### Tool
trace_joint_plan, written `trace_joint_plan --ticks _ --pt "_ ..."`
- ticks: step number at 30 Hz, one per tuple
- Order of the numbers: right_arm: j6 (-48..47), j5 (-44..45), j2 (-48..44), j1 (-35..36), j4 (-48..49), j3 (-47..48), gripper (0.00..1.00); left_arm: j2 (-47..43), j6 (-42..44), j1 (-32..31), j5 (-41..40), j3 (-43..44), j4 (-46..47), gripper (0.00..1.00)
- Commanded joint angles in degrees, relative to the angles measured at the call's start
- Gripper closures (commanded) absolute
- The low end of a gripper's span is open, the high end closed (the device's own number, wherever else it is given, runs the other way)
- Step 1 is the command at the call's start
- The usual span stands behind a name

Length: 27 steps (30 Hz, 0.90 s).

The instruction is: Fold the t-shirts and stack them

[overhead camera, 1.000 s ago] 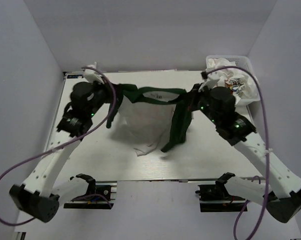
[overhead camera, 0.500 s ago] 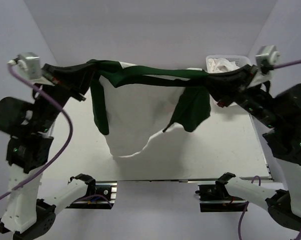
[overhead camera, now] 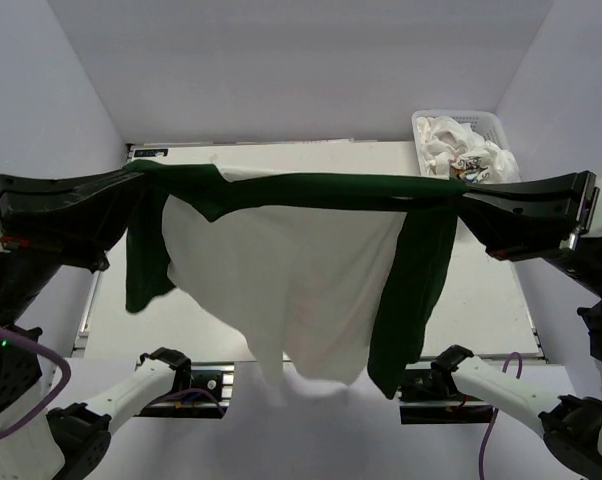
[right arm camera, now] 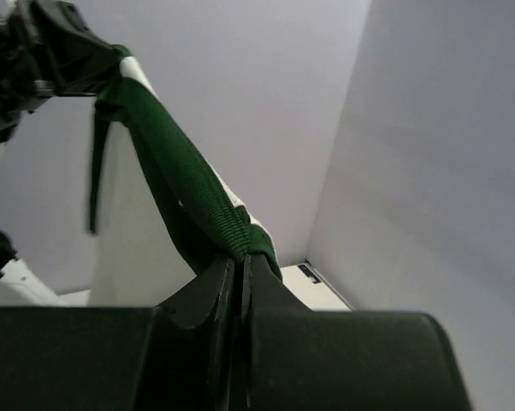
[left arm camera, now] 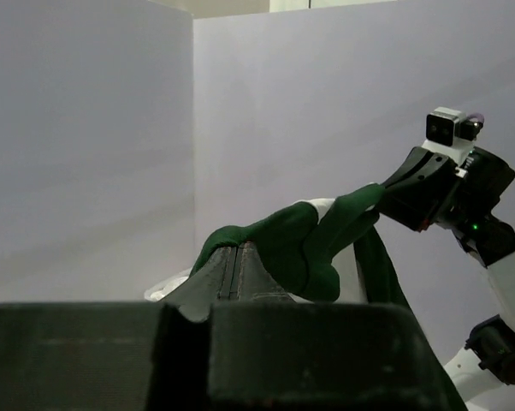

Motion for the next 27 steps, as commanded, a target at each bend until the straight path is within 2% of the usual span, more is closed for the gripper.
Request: trace_joint_plan --ticks 1,3,4,5,6,7,8,11,13,14,16,17,18,19,20,21,22,23,24,25,27 --pt "-1.10 13.70 0.17 -0.72 5.94 -2.74 1.00 3.88 -0.41 1.19 -6.62 2.11 3.25 1.00" --pt "-1.10 20.01 1.50 -0.72 7.25 -5.04 1.00 6.44 -0.41 1.19 -10.29 2.11 2.64 1.00" --pt "-1.19 21.52 4.72 -0.63 8.13 -6.17 1.00 7.67 -0.41 1.19 -13.70 2.11 2.64 1.00" --pt "-1.45 28.32 6.15 -0.72 7.96 -6.62 1.00 10.64 -0.41 1.19 -15.48 2.11 2.03 1.00" --pt "-1.45 30.57 7.73 -0.72 7.79 -6.63 1.00 12.24 0.72 1.19 -17.06 0.71 1.50 1.00" --pt "-1.71 32.85 12.62 -0.81 7.09 -6.89 1.00 13.73 0.73 1.19 -20.90 -0.43 1.50 1.00" --pt "-1.80 40.36 13.97 -0.81 7.34 -8.63 1.00 15.05 0.73 1.19 -22.68 -2.01 1.50 1.00" --pt "-1.19 49.09 21.44 -1.86 11.73 -15.21 1.00 20.59 1.96 1.19 -31.55 -10.79 4.30 1.00" --pt "0.99 48.96 26.36 -3.18 12.53 -17.86 1.00 28.02 2.58 1.19 -39.43 -15.55 4.31 1.00" --pt "2.75 48.87 30.90 -5.01 12.36 -19.27 1.00 31.21 2.58 1.19 -41.31 -16.60 3.35 1.00" --pt "4.86 45.37 33.92 -6.34 12.71 -22.26 1.00 38.06 1.18 2.24 -45.44 -18.11 1.85 1.00" --pt "6.01 44.57 38.63 -7.82 14.80 -23.23 1.00 45.66 1.17 2.24 -45.46 -18.11 1.85 0.98" --pt "5.76 40.39 40.68 -9.67 15.08 -24.19 0.97 49.92 0.56 3.72 -45.46 -15.85 -0.15 0.86" --pt "6.02 39.22 42.70 -10.29 14.73 -23.51 0.86 54.31 0.56 4.52 -43.29 -12.43 -3.05 0.40" --pt "4.89 37.99 48.29 -11.60 12.47 -22.72 0.72 63.40 -0.05 5.14 -41.61 -2.83 -6.47 0.03" --pt "4.44 36.23 50.00 -12.05 11.05 -18.18 0.52 67.58 -0.06 5.14 -40.90 2.40 -10.16 0.00" --pt "4.44 36.91 52.19 -12.06 9.39 -16.57 0.10 71.02 -0.06 5.75 -40.37 7.24 -16.46 0.00" --pt "4.44 37.01 53.00 -12.06 6.06 -13.95 0.10 73.66 -0.06 5.76 -40.37 14.34 -18.87 0.00" --pt "3.74 36.83 52.75 -11.88 4.81 -13.49 0.10 75.17 -0.06 5.76 -40.37 15.72 -19.94 0.00" --pt "3.21 36.22 52.13 -11.71 5.41 -15.22 0.10 75.18 -0.06 5.76 -40.37 15.21 -19.17 0.00" --pt "2.77 35.95 48.29 -11.71 8.38 -17.60 0.10 71.69 -0.06 5.76 -37.49 6.10 -15.14 0.00"
